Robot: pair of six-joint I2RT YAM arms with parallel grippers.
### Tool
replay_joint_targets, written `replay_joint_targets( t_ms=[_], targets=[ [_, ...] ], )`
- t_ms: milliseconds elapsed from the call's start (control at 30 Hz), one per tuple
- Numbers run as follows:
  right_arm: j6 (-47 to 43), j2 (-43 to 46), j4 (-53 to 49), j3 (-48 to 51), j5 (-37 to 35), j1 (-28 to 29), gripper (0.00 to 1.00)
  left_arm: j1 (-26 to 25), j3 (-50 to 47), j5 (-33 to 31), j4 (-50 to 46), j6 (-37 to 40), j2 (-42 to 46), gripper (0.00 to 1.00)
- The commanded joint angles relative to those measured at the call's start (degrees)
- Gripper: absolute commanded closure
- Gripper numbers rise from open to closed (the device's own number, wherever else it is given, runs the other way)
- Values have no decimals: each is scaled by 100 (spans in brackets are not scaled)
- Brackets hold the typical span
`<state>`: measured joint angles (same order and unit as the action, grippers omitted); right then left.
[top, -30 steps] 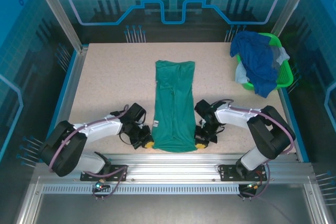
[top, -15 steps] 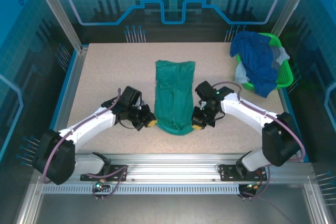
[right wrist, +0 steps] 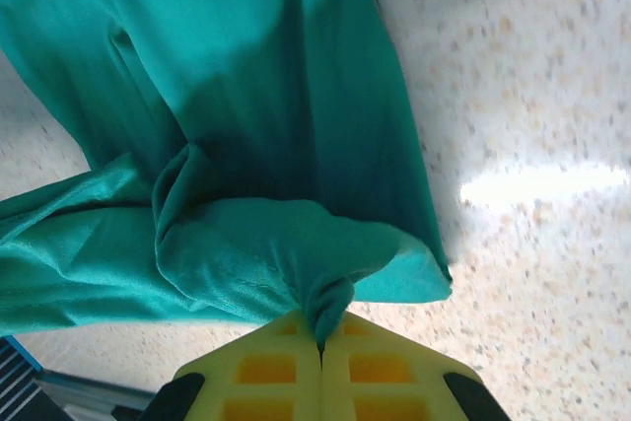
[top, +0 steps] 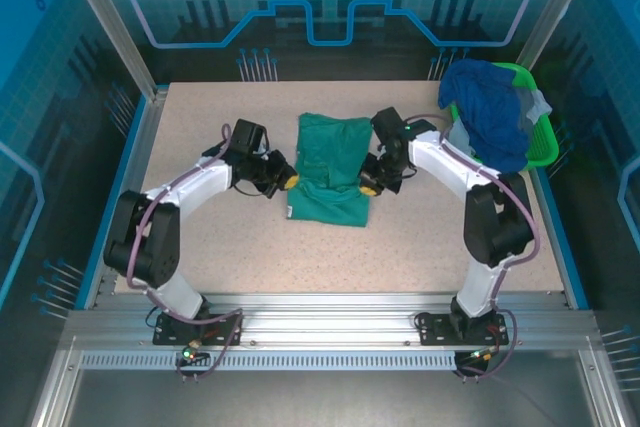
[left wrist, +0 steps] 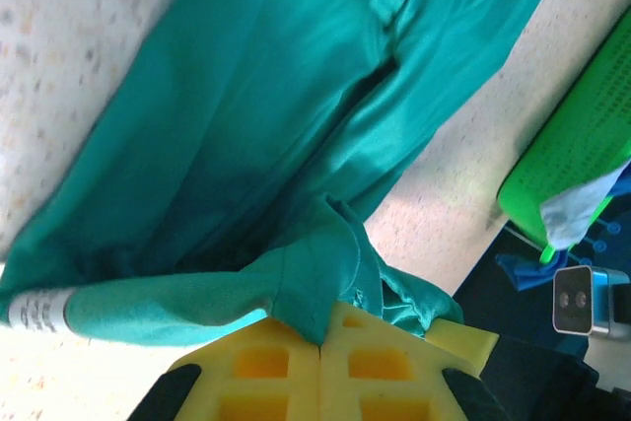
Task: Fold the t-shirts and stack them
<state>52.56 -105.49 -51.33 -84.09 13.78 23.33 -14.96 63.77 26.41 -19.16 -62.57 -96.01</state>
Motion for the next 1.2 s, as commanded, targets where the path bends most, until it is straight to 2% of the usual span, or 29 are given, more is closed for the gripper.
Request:
replay_joint_targets(
  t_ms=[0, 233, 300, 333, 367, 467, 533, 633, 733, 833, 900, 1167],
  targets=[
    [-178, -473, -245, -529, -103, -119, 100, 116, 483, 123, 79, 289, -447, 100],
    [-244, -1406, -345, -1436, -57, -292, 100, 298, 1281, 227, 141, 470, -1385, 100],
    [-221, -1649, -393, -1625, -109, -357, 100, 348, 1574, 296, 174, 511, -1730, 97],
    [-198, -1729, -359, -1678, -129, -397, 97, 374, 1750, 304, 77, 566, -1868, 94],
    [-196, -1798, -306, -1734, -162, -440, 89, 400, 1923, 272, -66, 662, -2004, 91],
    [-296, -1803, -117, -1875, -343, -545, 67, 457, 2079, -70, -326, 850, -1956, 60],
    [-367, -1666, -129, -1935, -447, -586, 61, 450, 1989, -140, -391, 926, -1728, 55],
    [-427, -1251, -90, -1667, -543, -527, 58, 327, 1563, -195, -531, 1029, -1195, 59],
    [-364, -852, 96, -1121, -514, -267, 64, 129, 1113, -98, -606, 969, -886, 71],
    [-171, -677, 385, -659, -422, 60, 81, -43, 746, 93, -254, 719, -933, 90],
    [-63, -730, 504, -561, -397, 233, 89, -174, 837, 174, -259, 702, -1166, 97],
    [41, -1570, 471, -1068, -199, 336, 93, -270, 1568, -86, -896, 1127, -1932, 100]
  ],
)
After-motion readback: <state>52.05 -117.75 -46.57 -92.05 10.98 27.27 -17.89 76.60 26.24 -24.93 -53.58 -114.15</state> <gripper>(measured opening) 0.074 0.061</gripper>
